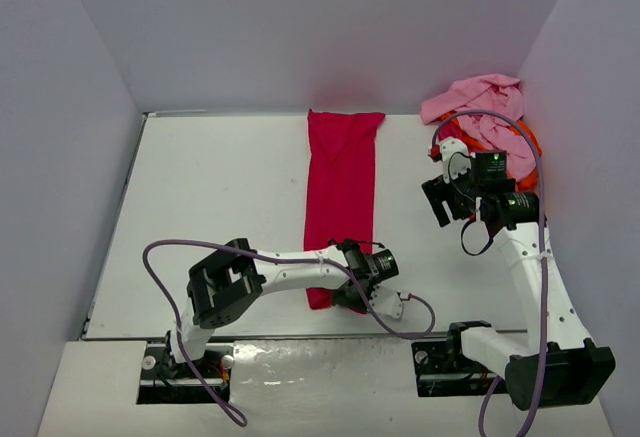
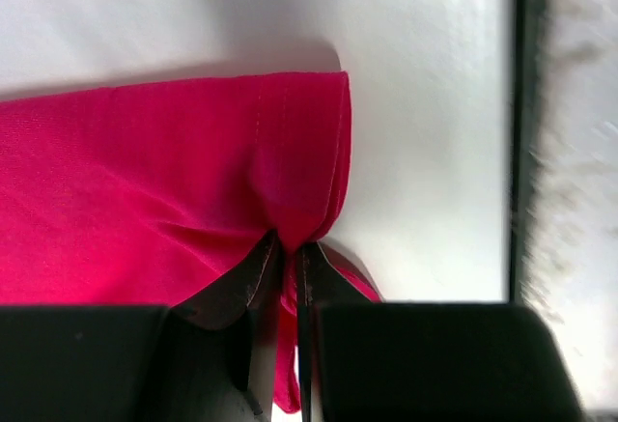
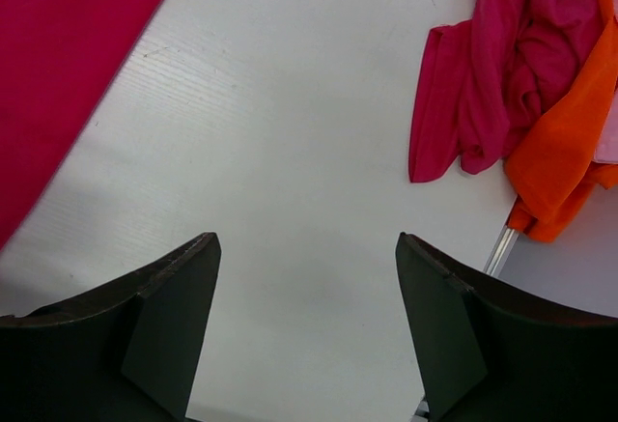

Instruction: Fold and stack the t-shirts

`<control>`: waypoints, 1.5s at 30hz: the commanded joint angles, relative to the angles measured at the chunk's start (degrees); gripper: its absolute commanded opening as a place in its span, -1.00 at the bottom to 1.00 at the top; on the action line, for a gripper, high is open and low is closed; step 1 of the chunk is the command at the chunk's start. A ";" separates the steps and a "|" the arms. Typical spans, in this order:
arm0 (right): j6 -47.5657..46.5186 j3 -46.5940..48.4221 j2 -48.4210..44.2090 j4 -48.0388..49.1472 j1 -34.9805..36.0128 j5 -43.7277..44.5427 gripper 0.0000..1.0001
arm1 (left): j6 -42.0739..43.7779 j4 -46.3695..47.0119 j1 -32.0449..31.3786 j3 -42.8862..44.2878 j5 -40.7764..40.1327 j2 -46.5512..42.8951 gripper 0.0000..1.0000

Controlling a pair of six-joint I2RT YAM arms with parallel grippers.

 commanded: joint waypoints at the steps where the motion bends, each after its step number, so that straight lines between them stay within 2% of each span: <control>1: -0.77 0.89 -1.90 2.27 -0.27 0.40 0.42 | 3.24 -17.23 -2.25 6.16 8.20 -2.75 -1.00; 3: -1.09 0.97 -2.70 2.12 -0.27 0.66 0.42 | 4.39 -22.61 -3.43 9.30 10.96 -3.38 -1.00; 13: -2.48 3.58 -0.60 0.98 -0.30 -0.11 0.44 | 6.68 -36.38 -5.36 24.84 20.50 -4.35 -1.00; 17: -2.88 4.78 1.24 1.06 -0.34 -0.51 0.44 | 7.89 -37.90 -4.44 26.75 17.11 -4.45 -1.00; 21: -3.25 6.52 3.70 1.38 -0.27 -1.23 0.43 | 10.03 -38.49 -0.07 30.74 11.93 -2.24 -1.00; 24: -3.49 7.11 5.39 2.04 -0.29 -1.96 0.43 | 11.82 -36.83 5.76 35.11 7.14 0.98 -1.00; 31: -4.44 8.38 7.77 2.94 -0.31 -1.94 0.43 | 15.71 -36.41 14.83 45.29 4.74 7.13 -1.00; 39: -4.83 8.80 10.67 4.21 -0.34 -2.11 0.42 | 19.75 -35.33 18.44 53.70 1.60 14.52 -1.00; 45: -4.74 8.09 12.77 5.88 -0.28 -2.25 0.42 | 21.55 -35.10 19.27 59.40 2.71 19.41 -1.00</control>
